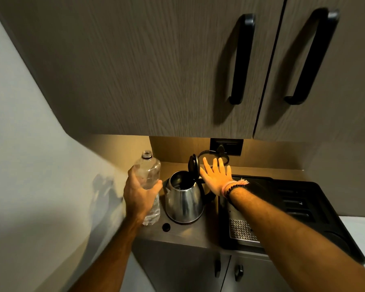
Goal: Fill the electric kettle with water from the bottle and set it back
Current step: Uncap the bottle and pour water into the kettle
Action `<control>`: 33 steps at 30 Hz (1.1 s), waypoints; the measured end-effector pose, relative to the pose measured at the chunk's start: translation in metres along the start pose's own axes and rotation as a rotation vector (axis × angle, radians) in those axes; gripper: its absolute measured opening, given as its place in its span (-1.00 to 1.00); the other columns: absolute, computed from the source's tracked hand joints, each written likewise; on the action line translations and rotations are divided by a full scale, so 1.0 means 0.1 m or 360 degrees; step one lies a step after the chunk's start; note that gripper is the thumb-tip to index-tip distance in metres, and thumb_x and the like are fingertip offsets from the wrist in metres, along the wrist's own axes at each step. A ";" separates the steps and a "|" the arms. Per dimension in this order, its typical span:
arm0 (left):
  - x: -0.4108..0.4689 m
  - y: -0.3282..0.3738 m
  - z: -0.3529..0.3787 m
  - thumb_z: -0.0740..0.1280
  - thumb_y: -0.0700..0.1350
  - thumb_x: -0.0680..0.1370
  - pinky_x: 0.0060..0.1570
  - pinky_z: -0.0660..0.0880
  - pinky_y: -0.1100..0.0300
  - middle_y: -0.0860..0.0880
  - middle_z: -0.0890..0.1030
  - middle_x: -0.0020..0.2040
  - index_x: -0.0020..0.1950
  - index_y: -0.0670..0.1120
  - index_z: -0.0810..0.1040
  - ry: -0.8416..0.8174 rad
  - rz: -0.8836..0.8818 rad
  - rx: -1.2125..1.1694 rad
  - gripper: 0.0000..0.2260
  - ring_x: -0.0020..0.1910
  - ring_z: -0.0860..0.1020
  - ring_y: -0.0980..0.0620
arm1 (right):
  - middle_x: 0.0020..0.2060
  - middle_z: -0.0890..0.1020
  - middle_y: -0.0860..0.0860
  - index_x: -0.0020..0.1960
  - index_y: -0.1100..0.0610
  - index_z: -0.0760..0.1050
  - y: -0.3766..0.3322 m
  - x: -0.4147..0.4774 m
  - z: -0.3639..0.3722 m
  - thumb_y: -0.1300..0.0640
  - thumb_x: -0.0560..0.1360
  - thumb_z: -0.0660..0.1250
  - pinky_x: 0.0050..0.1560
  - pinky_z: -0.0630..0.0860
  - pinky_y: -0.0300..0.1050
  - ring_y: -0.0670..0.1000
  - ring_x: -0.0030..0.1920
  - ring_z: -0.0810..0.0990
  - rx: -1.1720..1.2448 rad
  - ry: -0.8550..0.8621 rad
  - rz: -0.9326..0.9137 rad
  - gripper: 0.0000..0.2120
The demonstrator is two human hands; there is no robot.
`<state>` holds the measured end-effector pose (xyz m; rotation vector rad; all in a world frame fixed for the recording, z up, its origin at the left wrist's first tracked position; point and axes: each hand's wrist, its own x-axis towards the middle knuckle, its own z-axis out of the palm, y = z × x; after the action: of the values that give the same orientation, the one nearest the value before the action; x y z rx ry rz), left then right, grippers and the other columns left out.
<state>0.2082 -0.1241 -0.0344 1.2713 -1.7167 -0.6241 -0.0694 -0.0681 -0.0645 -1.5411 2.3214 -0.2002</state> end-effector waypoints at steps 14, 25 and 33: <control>0.11 0.46 -0.34 0.50 0.28 0.19 -0.03 0.57 0.06 -0.05 0.60 0.15 0.42 0.12 0.25 -0.1041 0.0163 0.1231 -0.14 -0.02 0.57 -0.07 | 0.64 -0.29 0.15 0.57 -0.21 -0.40 -0.01 0.01 0.03 -0.66 0.31 -0.38 0.51 -0.24 0.54 0.23 0.60 -0.42 0.0094 -0.0011 0.0074 -0.05; 0.17 0.57 -0.27 0.49 0.24 0.20 0.01 0.50 0.07 -0.05 0.60 0.13 0.32 0.04 0.37 -0.1064 0.0348 0.1575 -0.25 0.06 0.57 -0.09 | 0.65 -0.25 0.19 0.59 -0.18 -0.37 0.02 0.07 0.05 -0.61 0.38 -0.32 0.51 -0.25 0.54 0.25 0.60 -0.40 0.0038 -0.0029 0.0082 -0.09; 0.18 0.61 -0.26 0.49 0.23 0.19 -0.08 0.45 0.10 -0.05 0.60 0.10 0.28 0.03 0.39 -0.1051 0.0405 0.1663 -0.28 0.04 0.56 -0.08 | 0.65 -0.26 0.17 0.58 -0.22 -0.38 0.04 0.11 0.06 -0.66 0.29 -0.38 0.48 -0.22 0.59 0.26 0.61 -0.39 0.0054 -0.0021 0.0099 -0.03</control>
<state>0.1996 -0.1172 0.0334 1.5526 -2.9051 0.0968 -0.0748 -0.0765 -0.0739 -1.4476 2.3397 -0.2124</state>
